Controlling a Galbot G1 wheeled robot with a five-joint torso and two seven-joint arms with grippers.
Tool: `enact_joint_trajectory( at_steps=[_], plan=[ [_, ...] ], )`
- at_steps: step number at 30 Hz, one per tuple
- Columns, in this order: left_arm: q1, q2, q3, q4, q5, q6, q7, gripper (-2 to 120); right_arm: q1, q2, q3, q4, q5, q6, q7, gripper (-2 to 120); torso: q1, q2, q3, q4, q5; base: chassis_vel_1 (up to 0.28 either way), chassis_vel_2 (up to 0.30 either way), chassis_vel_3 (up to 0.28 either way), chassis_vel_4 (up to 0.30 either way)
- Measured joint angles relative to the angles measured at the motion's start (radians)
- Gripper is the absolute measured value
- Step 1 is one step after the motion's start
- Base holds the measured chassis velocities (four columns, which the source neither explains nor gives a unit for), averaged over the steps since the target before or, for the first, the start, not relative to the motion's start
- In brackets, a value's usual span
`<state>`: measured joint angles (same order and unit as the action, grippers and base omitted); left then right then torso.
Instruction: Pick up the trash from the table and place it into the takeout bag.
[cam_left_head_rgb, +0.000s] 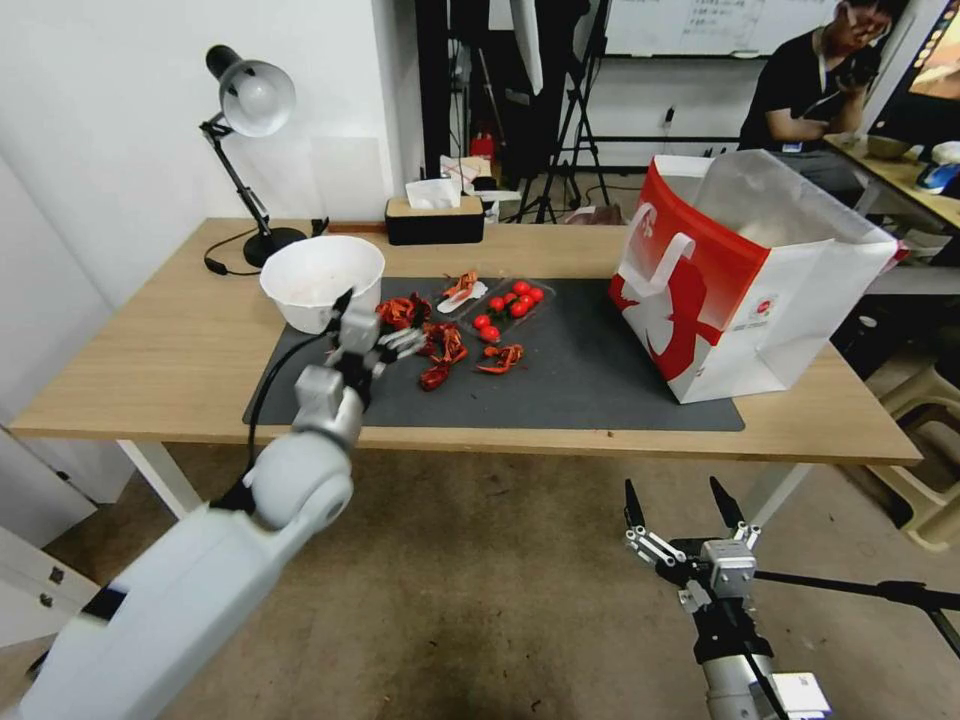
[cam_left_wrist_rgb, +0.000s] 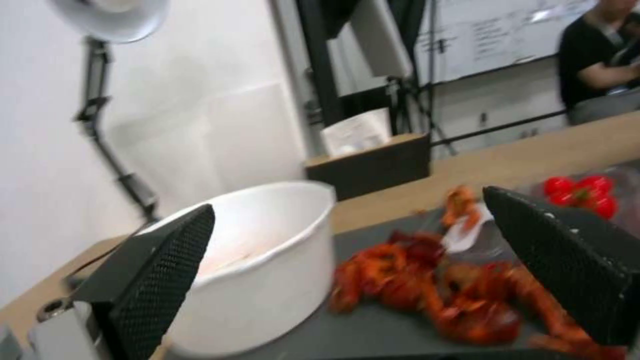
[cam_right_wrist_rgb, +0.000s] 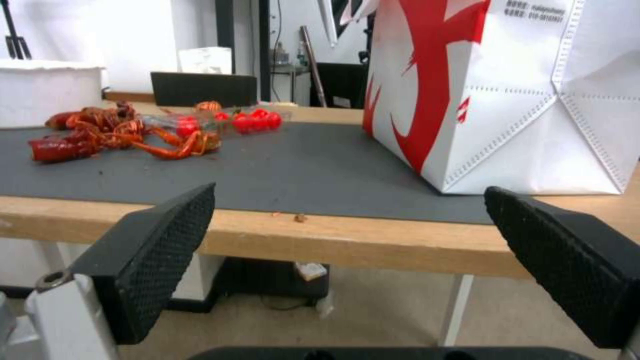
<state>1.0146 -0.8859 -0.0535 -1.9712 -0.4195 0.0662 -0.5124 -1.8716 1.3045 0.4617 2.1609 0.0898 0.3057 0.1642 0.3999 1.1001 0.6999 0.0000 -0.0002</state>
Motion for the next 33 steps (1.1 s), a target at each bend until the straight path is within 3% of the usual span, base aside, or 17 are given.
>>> enact_joint_trajectory(
  at_steps=[6, 11, 17, 24, 33],
  plan=[
    [0.173, -0.022, -0.089, -0.072, 0.050, 0.020, -0.073, 100, 0.007, -0.002, -0.003, -0.001, -0.003, -0.005, 0.000, 100, 0.000, 0.000, 0.000, 0.0001, 0.0003, 0.000, 0.000, 0.000, 0.000],
    [0.270, -0.052, -0.140, -0.096, 0.093, 0.002, -0.079, 100, 0.004, -0.003, -0.001, 0.002, -0.003, -0.005, -0.001, 100, 0.000, 0.000, 0.000, 0.0002, 0.0001, 0.000, 0.000, 0.000, 0.000],
    [0.424, -0.111, -0.233, -0.147, 0.114, -0.077, 0.000, 100, -0.005, -0.014, 0.005, 0.013, 0.008, 0.002, -0.005, 100, 0.000, 0.000, 0.000, 0.0000, 0.0002, 0.000, 0.000, 0.000, 0.000],
    [0.582, -0.142, -0.288, -0.194, 0.117, -0.108, 0.020, 100, -0.004, -0.033, 0.025, 0.017, 0.055, -0.001, -0.040, 100, 0.000, 0.000, 0.000, 0.0000, 0.0002, 0.000, 0.000, 0.000, 0.000],
    [0.681, -0.186, -0.285, -0.197, 0.143, -0.186, 0.038, 100, 0.025, -0.041, 0.036, 0.016, 0.127, -0.010, -0.068, 100, 0.000, 0.000, 0.000, 0.0000, 0.0003, 0.000, 0.000, 0.000, 0.000]
  ],
)
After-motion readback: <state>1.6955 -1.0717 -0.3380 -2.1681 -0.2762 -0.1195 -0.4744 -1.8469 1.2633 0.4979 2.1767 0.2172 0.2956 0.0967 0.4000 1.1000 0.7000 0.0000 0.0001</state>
